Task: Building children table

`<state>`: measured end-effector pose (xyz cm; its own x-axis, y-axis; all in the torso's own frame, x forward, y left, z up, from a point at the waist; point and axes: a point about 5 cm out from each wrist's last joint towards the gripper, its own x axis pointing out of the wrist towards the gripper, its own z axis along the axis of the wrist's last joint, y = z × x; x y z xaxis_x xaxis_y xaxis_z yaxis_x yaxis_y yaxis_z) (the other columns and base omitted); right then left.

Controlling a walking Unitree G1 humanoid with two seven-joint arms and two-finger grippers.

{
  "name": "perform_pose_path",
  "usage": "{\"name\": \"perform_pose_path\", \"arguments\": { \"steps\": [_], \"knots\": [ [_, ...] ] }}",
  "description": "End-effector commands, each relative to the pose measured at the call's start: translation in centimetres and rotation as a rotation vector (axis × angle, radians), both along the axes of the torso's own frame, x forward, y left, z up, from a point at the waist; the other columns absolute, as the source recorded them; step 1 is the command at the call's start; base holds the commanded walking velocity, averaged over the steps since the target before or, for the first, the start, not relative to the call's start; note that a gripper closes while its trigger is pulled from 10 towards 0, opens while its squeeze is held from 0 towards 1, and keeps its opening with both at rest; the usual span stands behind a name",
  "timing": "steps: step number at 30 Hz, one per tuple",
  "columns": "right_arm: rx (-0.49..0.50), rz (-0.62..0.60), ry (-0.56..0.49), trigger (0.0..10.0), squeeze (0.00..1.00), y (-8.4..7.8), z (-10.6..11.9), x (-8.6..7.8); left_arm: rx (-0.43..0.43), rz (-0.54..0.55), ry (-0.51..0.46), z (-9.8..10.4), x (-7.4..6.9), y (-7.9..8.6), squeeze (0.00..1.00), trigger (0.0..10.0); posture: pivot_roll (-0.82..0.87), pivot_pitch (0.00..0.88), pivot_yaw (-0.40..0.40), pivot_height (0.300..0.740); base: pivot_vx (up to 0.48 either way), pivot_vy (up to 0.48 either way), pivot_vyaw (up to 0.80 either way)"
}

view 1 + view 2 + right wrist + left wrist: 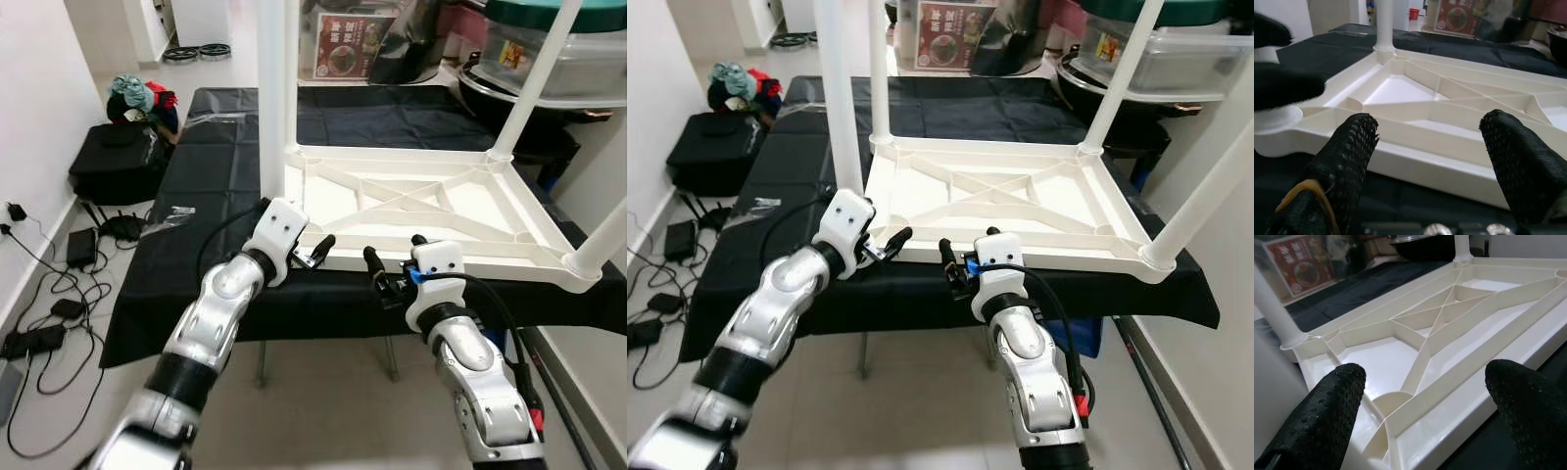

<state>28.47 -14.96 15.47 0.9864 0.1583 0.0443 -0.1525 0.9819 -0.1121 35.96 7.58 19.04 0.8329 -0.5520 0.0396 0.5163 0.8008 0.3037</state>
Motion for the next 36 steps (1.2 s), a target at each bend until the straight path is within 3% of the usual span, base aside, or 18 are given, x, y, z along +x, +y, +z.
{"name": "perform_pose_path", "arguments": {
  "steps": [1,2,3,4,5,8,9,14,19,21,22,25,26,28,31,34,35,36],
  "knots": [
    [0.017,-0.026,0.014,10.0,0.0,-0.4,0.0,-0.4,0.032,0.042,0.011,0.2,1.2,2.2,0.0,10.0,0.08,0.117,-0.026,0.74,0.0,0.0,0.0],
    [0.017,-0.026,0.014,10.0,0.0,-0.4,0.0,-0.4,0.032,0.042,0.011,0.2,1.2,2.2,0.0,10.0,0.08,0.117,-0.026,0.74,0.0,0.0,0.0],
    [0.02,-0.031,0.013,10.0,0.0,-0.4,0.1,-0.4,0.054,0.049,0.01,0.5,1.7,3.1,0.0,10.0,0.08,0.117,-0.026,0.74,0.0,0.0,0.0],
    [0.021,-0.043,0.007,10.0,0.0,-0.5,0.3,-0.5,0.087,0.1,0.008,1.1,2.6,5.4,0.0,10.0,0.07,0.123,-0.017,0.74,0.0,0.0,0.0],
    [0.021,-0.043,0.007,10.0,0.0,-0.5,0.3,-0.5,0.087,0.1,0.008,1.1,2.6,5.4,0.0,10.0,0.07,0.123,-0.017,0.74,0.0,0.0,0.0],
    [0.037,-0.071,-0.018,10.0,0.0,-0.8,1.2,-0.4,0.126,0.358,0.021,2.8,4.0,13.4,0.0,10.0,0.08,0.12,-0.019,0.74,0.0,0.0,0.0],
    [0.041,-0.074,-0.025,10.0,0.0,-0.7,1.5,-0.3,0.147,0.405,0.019,3.0,4.0,14.8,0.0,10.0,0.08,0.118,-0.017,0.74,0.0,0.0,0.0],
    [0.055,-0.079,-0.046,10.0,0.0,-0.5,2.3,0.0,0.208,0.493,0.019,2.8,3.9,16.9,0.0,10.0,0.08,0.108,-0.008,0.74,0.0,0.0,0.0],
    [0.079,-0.073,-0.053,10.0,0.0,-0.1,2.8,-0.1,0.119,0.422,-0.012,3.0,4.5,14.3,0.0,10.0,0.07,0.097,-0.012,0.74,0.0,0.0,0.0],
    [0.086,-0.069,-0.034,10.0,0.0,0.0,2.5,-0.2,0.043,0.33,-0.034,2.7,4.7,11.3,0.0,10.0,0.07,0.093,-0.016,0.74,0.0,0.0,0.0],
    [0.086,-0.069,-0.034,10.0,0.0,0.0,2.5,-0.2,0.043,0.33,-0.034,2.7,4.7,11.3,0.0,10.0,0.07,0.093,-0.016,0.74,0.0,0.0,0.0],
    [0.1,-0.067,0.028,10.0,0.0,-0.7,1.1,-0.2,-0.011,0.195,-0.074,1.3,4.0,5.7,0.0,10.0,0.07,0.081,-0.02,0.74,0.0,0.0,0.0],
    [0.1,-0.067,0.028,10.0,0.0,-0.7,1.1,-0.2,-0.011,0.195,-0.074,1.3,4.0,5.7,0.0,10.0,0.07,0.081,-0.02,0.74,0.0,0.0,0.0],
    [0.045,-0.153,0.053,10.0,0.0,-2.4,0.0,-0.1,-0.086,0.114,-0.074,0.2,2.5,2.5,0.0,10.0,0.09,0.067,-0.026,0.74,0.0,0.0,0.0],
    [0.021,-0.218,0.061,10.0,0.0,-3.5,-0.4,-0.2,-0.123,0.076,-0.065,-0.4,1.5,1.3,0.0,10.0,0.09,0.063,-0.029,0.74,0.0,0.0,0.0],
    [0.011,-0.357,0.085,10.0,0.0,-6.8,-1.8,-0.8,-0.117,-0.011,-0.032,-3.4,-2.6,-0.8,0.0,10.0,0.09,0.054,-0.025,0.74,0.0,0.0,0.0],
    [0.011,-0.357,0.085,10.0,0.0,-6.8,-1.8,-0.8,-0.117,-0.011,-0.032,-3.4,-2.6,-0.8,0.0,10.0,0.09,0.054,-0.025,0.74,0.0,0.0,0.0],
    [-0.002,-0.405,0.095,10.0,0.0,-8.0,-2.1,-1.0,-0.109,-0.04,-0.013,-4.5,-4.1,-1.1,0.0,10.0,0.09,0.053,-0.024,0.74,0.0,0.0,0.0]
  ]
}}
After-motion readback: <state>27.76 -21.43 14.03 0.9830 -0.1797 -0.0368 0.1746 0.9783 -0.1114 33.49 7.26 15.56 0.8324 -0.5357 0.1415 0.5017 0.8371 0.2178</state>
